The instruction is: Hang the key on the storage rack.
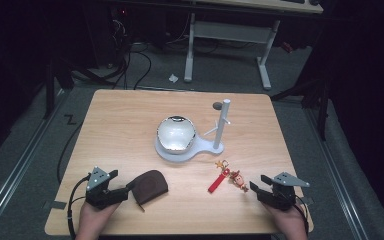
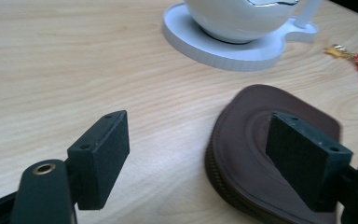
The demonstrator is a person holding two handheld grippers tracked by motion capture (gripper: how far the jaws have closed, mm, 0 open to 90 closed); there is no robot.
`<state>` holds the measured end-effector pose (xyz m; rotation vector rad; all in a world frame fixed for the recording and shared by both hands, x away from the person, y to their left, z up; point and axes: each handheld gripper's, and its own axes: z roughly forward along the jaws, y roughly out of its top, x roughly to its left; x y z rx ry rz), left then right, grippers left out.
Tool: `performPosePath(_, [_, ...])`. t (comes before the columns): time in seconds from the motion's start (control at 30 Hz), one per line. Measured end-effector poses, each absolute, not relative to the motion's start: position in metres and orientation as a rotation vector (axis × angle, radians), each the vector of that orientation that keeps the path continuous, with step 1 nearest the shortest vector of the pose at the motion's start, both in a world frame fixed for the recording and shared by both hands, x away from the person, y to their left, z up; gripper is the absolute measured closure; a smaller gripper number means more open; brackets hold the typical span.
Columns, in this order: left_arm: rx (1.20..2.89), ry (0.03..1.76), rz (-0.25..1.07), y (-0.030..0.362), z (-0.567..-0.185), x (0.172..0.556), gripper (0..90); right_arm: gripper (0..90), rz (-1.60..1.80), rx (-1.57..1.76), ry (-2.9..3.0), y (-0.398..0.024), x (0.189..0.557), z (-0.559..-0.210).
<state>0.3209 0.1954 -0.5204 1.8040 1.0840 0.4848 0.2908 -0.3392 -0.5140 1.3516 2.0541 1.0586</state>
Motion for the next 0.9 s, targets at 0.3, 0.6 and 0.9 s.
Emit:
performPosePath(0.3, [1.778, 1.13, 0.468, 0.202, -0.527, 0.325, 23.6, 45.0, 1.066, 1.358, 2.05, -0.342, 0.293, -0.519])
performPosePath(0.6, [1.781, 1.08, 0.547, 0.199, -0.523, 0.326, 28.2, 42.9, 1.078, 1.383, 2.035, -0.344, 0.294, -0.52])
performPosePath(0.9, [1.884, 1.084, 0.445, 0.201, -0.52, 0.334, 30.0, 41.4, 1.037, 1.423, 2.043, -0.34, 0.29, -0.517])
